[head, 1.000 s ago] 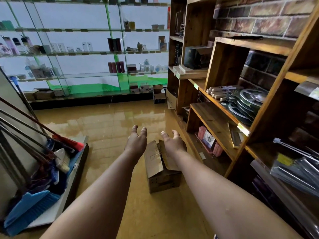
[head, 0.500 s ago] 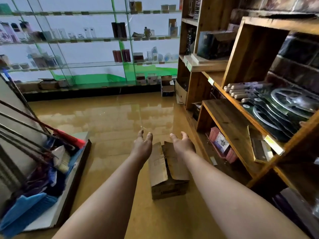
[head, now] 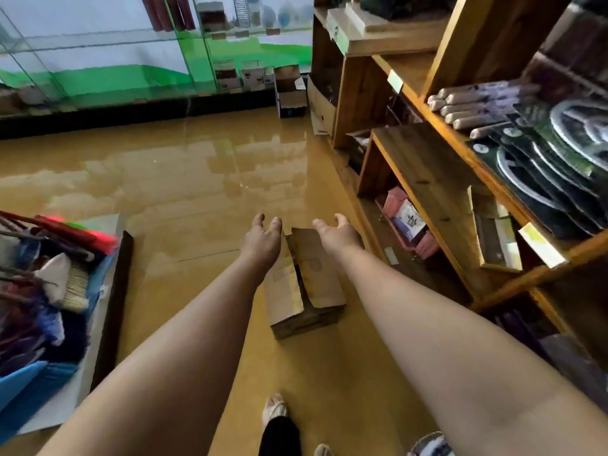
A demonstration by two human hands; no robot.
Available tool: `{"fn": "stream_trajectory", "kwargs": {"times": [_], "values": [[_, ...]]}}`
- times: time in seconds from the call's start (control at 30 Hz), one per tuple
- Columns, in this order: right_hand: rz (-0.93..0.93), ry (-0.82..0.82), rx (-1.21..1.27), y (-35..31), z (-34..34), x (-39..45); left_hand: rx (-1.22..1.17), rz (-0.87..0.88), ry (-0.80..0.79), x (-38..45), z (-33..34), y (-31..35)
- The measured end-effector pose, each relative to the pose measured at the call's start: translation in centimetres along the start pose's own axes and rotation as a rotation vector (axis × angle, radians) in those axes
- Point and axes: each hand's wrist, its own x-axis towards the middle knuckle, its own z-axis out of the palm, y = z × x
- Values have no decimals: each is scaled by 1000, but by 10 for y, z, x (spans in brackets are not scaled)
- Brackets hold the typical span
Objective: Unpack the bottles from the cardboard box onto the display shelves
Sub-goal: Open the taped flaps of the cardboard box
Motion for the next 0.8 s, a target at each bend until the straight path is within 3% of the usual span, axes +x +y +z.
{"fn": "stream_trajectory", "kwargs": {"times": [0.43, 0.8], "values": [[155, -57, -111, 9, 37, 102, 128, -172, -140, 104, 35, -24], [138, -205, -224, 45, 62, 227, 123, -272, -53, 199, 90, -56]]}}
